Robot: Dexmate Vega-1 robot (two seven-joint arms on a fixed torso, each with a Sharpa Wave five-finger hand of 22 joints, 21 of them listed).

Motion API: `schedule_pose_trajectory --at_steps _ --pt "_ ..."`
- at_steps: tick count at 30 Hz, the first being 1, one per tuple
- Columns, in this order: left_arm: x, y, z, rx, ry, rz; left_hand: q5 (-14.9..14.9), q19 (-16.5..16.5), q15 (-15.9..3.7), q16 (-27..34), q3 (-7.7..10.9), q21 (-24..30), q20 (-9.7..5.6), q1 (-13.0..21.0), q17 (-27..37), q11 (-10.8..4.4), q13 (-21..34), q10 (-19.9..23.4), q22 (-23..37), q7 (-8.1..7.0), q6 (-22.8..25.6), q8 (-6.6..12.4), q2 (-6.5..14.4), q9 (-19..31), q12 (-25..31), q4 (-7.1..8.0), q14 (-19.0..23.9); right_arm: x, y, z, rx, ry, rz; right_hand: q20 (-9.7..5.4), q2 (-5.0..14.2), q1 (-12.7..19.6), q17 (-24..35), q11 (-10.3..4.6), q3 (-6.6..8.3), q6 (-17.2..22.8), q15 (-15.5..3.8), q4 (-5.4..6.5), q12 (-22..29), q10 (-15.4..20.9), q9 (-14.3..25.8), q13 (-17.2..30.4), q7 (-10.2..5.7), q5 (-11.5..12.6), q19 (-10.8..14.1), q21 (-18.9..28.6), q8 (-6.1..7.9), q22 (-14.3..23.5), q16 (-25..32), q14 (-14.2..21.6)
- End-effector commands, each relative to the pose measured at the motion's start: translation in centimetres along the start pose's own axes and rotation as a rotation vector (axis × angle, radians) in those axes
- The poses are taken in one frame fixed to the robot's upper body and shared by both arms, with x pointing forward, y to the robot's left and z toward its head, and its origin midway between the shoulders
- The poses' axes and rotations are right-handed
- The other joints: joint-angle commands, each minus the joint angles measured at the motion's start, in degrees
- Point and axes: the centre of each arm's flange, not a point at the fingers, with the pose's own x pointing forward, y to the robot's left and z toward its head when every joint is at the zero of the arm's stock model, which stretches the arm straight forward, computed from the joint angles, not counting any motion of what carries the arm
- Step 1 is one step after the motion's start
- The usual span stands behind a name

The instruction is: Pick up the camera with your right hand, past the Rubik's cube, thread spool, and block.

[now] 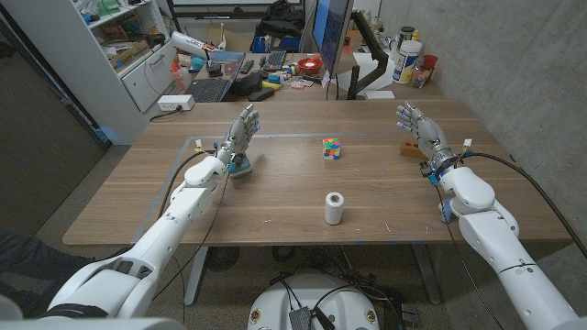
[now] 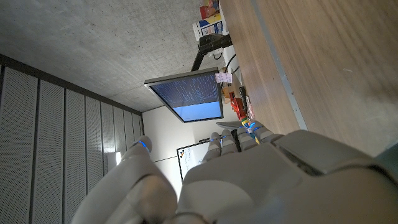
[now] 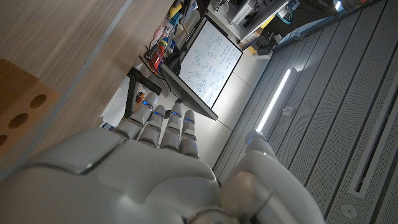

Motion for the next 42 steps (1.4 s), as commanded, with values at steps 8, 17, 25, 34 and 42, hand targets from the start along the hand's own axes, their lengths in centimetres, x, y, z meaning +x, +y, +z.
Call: schedule_pose_trajectory --at_steps 8,17,25,34,42 --pt "-0.2 0.4 0.9 0.0 -0.017 0.001 0.3 -0.2 0.05 0.1 -0.34 -0.3 -1.88 0.5 0.2 0.08 0.3 -0.4 0.1 0.11 0.2 0.01 0.1 0.3 0.1 0.11 -0.2 -1.3 0.1 0.1 -0.026 0.008 -0.028 -0.95 -0.01 0.5 0.3 0.0 -0.14 -0.1 0.17 -0.24 -0.1 0.4 0.2 0.1 -0.25 -0.2 0.6 -0.3 0.16 0.2 -0.1 0.6" --pt "-0.7 0.4 1.0 -0.002 -0.018 0.004 0.3 -0.2 0.07 0.0 -0.45 -0.5 -1.92 0.5 0.2 0.08 0.3 -0.3 0.1 0.09 0.1 -0.04 0.1 0.4 0.1 0.12 -0.2 -1.9 0.2 0.3 -0.042 0.011 -0.033 -0.97 0.01 0.5 0.3 0.1 -0.2 -0.1 0.2 -0.28 -0.1 0.4 0.2 0.1 -0.28 -0.2 0.6 -0.6 0.15 0.2 -0.1 0.6" --pt "-0.9 0.1 1.0 -0.004 -0.017 0.002 0.3 -0.1 0.06 0.1 -0.58 -0.7 -1.92 0.5 0.2 0.09 0.3 -0.3 0.1 0.03 0.1 -0.04 0.2 0.4 0.1 0.13 -0.2 -2.5 0.2 0.4 -0.055 0.013 -0.038 -0.97 0.03 0.5 0.3 0.01 -0.26 -0.2 0.26 -0.31 -0.1 0.4 0.2 0.1 -0.26 -0.2 0.7 -0.8 0.13 0.2 -0.2 0.6" --pt "-0.9 -0.1 1.2 -0.002 -0.023 0.0 0.3 0.0 0.06 0.0 -0.68 -0.8 -1.91 0.6 0.2 -0.08 0.3 -0.4 0.1 0.04 0.2 -0.03 0.2 0.4 0.1 0.13 -0.2 -3.5 0.0 0.6 -0.065 0.016 -0.048 -0.95 0.03 0.5 0.3 -0.04 -0.32 -0.2 0.22 -0.38 -0.2 0.4 0.2 0.1 -0.25 -0.2 0.9 -1.0 0.14 0.2 -0.2 0.6" --pt "-1.2 -0.3 1.3 -0.002 -0.024 0.001 0.3 0.0 0.08 0.1 -0.8 -1.0 -1.9 0.6 0.2 -0.13 0.3 -0.3 0.1 0.05 0.1 -0.06 0.3 0.4 0.1 0.15 -0.2 -4.5 -0.1 0.7 -0.068 0.02 -0.065 -0.89 0.04 0.6 0.2 0.1 -0.38 -0.2 0.15 -0.45 -0.2 0.5 0.2 0.1 -0.25 -0.2 0.9 -1.3 0.15 0.2 -0.2 0.7"
